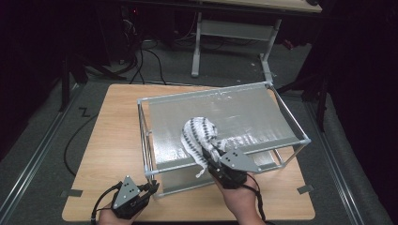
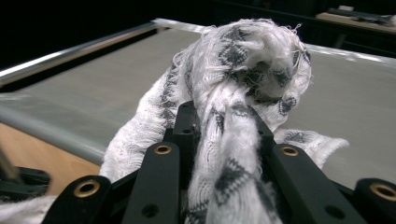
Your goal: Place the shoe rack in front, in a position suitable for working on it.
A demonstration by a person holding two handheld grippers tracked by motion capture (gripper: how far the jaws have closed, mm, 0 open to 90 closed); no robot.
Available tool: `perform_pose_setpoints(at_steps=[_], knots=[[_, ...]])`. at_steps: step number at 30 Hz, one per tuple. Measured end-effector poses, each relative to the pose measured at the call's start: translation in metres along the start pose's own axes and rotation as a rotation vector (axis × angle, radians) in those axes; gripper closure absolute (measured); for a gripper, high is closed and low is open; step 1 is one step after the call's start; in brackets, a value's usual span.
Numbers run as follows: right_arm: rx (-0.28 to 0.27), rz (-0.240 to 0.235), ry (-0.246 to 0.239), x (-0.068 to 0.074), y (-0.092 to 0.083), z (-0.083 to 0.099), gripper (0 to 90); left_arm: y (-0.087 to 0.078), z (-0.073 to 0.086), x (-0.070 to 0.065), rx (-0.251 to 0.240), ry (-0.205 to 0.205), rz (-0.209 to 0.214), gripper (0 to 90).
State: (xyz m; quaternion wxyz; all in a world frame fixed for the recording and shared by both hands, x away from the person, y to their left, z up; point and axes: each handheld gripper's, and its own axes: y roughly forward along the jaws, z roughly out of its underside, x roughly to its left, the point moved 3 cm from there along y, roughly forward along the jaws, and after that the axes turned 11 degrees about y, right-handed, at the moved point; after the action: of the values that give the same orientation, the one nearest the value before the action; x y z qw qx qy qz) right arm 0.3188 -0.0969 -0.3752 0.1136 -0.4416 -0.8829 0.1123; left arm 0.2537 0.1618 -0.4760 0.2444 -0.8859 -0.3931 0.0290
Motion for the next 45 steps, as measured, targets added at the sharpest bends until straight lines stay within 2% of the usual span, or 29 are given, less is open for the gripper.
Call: perform_pose_setpoints(at_steps=[1,2,3,6,7,9,12,14,19,25,28,29,30,35,37,38,39,41,42,43,44,45], knots=[[0.005,-0.023,-0.004,0.010,0.004,0.000,72.9,0.000,0.000,0.000,0.000,0.001,0.001,80.8],[0.005,-0.023,-0.004,0.010,0.004,0.000,72.9,0.000,0.000,0.000,0.000,0.000,0.003,80.8],[0.006,-0.045,-0.006,0.020,0.007,0.000,72.9,0.000,0.000,0.000,0.000,0.003,0.004,80.8],[0.005,-0.061,-0.012,0.028,0.010,0.000,72.9,0.000,0.000,0.000,0.001,0.002,0.002,80.8],[0.011,-0.084,-0.019,0.039,0.014,0.000,73.0,0.000,0.000,0.000,0.001,0.003,0.003,80.8],[0.011,-0.091,-0.025,0.042,0.015,0.000,73.0,0.000,0.000,0.000,0.002,0.003,0.002,80.8],[0.014,-0.140,-0.036,0.062,0.021,0.000,73.2,0.000,0.000,0.000,0.003,0.002,0.001,80.8],[0.016,-0.146,-0.042,0.065,0.022,0.000,73.2,0.000,0.000,0.000,0.003,0.002,0.001,80.8],[0.020,-0.199,-0.061,0.084,0.026,-0.001,73.9,0.000,0.000,0.000,0.000,0.005,0.003,80.8],[0.018,-0.247,-0.046,0.093,0.029,0.000,74.6,0.000,0.000,0.001,-0.003,0.003,0.003,80.8],[0.012,-0.248,-0.054,0.096,0.029,0.000,75.7,0.000,0.000,0.000,0.000,0.005,0.001,80.8],[0.009,-0.254,-0.052,0.096,0.028,0.001,76.1,0.000,0.000,0.000,0.001,0.004,0.000,80.8],[0.004,-0.281,-0.039,0.095,0.027,0.000,76.8,0.000,0.000,0.000,0.002,0.004,0.001,80.8],[-0.049,-0.269,-0.039,0.090,0.015,-0.007,77.6,0.003,-0.002,0.000,-0.006,0.008,0.005,80.8],[-0.076,-0.244,-0.038,0.081,0.004,-0.014,77.7,0.003,-0.002,0.001,-0.007,0.009,0.006,80.8],[-0.103,-0.213,-0.032,0.067,-0.008,-0.019,77.7,0.003,-0.002,0.001,-0.006,0.010,0.007,80.7],[-0.103,-0.213,-0.032,0.067,-0.008,-0.019,77.7,0.003,-0.001,0.001,0.003,-0.003,0.007,80.7],[-0.126,-0.177,-0.029,0.051,-0.023,-0.022,77.7,0.005,-0.002,0.004,-0.009,0.003,0.005,80.7],[-0.138,-0.156,-0.033,0.042,-0.030,-0.022,77.7,0.005,-0.002,0.004,-0.008,0.003,0.005,80.7],[-0.135,-0.114,-0.024,0.023,-0.044,-0.016,77.7,0.006,-0.002,0.005,-0.008,0.003,0.003,80.7],[-0.124,-0.094,-0.016,0.014,-0.051,-0.012,77.7,0.007,-0.003,0.007,-0.006,0.002,0.000,80.7],[-0.124,-0.094,-0.016,0.014,-0.051,-0.012,77.7,0.007,-0.003,0.009,-0.004,0.000,-0.002,80.7]])
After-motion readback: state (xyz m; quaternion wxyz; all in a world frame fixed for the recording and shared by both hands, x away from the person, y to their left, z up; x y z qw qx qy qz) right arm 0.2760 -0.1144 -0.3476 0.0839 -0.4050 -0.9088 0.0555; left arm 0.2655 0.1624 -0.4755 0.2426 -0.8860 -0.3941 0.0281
